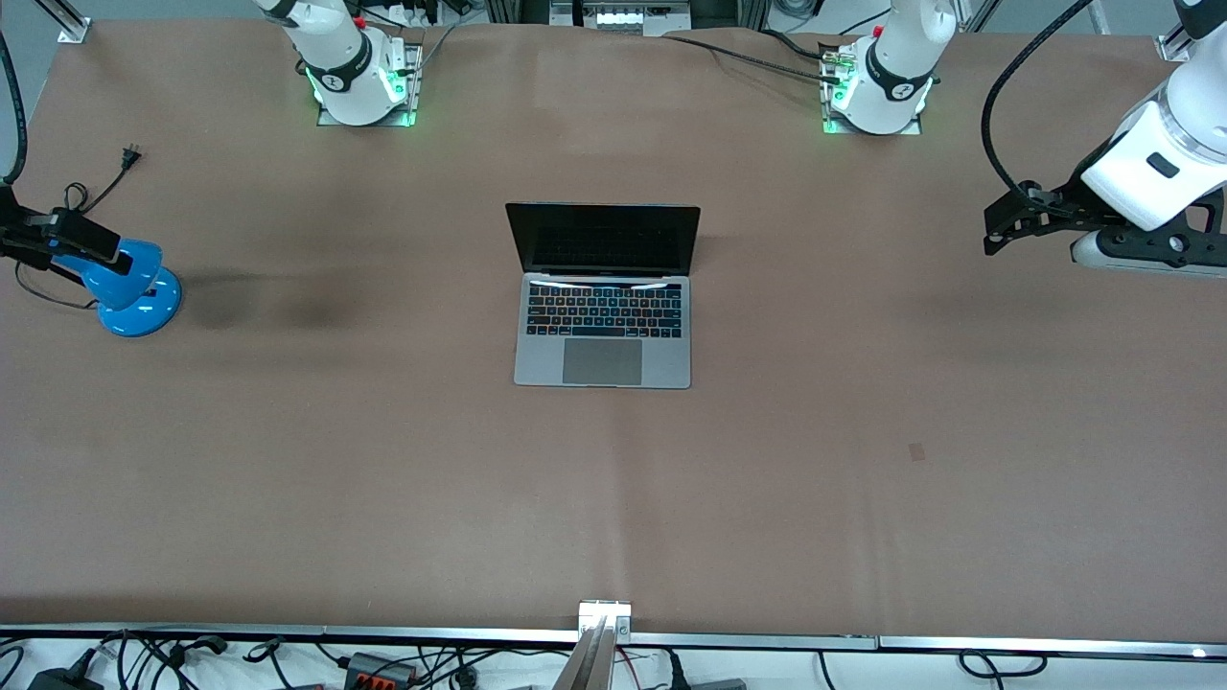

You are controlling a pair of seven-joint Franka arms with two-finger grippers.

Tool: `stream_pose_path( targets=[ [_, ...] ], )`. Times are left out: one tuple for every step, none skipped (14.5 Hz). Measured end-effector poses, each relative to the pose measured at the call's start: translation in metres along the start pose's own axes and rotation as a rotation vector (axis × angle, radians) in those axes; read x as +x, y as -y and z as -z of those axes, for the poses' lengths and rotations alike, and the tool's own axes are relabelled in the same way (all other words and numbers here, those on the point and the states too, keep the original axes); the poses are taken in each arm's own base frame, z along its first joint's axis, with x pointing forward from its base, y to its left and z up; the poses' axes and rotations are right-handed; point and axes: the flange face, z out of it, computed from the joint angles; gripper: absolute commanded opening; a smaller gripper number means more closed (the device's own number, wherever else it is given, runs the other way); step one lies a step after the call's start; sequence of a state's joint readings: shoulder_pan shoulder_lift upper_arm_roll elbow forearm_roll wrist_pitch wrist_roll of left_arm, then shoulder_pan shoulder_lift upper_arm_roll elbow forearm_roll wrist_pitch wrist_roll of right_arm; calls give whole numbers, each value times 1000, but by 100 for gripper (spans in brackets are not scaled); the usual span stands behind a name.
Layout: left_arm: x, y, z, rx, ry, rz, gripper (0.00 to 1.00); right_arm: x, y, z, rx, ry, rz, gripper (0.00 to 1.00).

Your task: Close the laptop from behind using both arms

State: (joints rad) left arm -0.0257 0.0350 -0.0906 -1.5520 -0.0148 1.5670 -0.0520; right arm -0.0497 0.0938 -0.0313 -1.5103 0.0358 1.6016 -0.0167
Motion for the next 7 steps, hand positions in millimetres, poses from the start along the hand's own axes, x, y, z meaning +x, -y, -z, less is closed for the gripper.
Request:
stream_pose_path(
  targets=[
    [-1, 0, -1, 0, 8, 0, 100, 0, 0, 0, 0, 1, 0, 96],
    [-1, 0, -1, 1, 13, 0, 100, 0, 0, 0, 0, 2, 0, 61],
    [-2, 0, -1, 1, 15, 1, 100, 0, 0, 0, 0, 2, 7, 42],
    [-2, 1, -1, 1, 15, 1, 100, -1, 0, 0, 0, 2, 24, 24],
    [-2, 1, -1, 1, 15, 1, 100, -1, 0, 1, 0, 1, 35, 12],
    [-2, 1, -1, 1, 15, 1, 100, -1, 0, 1, 0, 1, 40, 0],
    [-2, 1, -1, 1, 15, 1, 100, -1, 0, 1, 0, 1, 40, 0]
  ],
)
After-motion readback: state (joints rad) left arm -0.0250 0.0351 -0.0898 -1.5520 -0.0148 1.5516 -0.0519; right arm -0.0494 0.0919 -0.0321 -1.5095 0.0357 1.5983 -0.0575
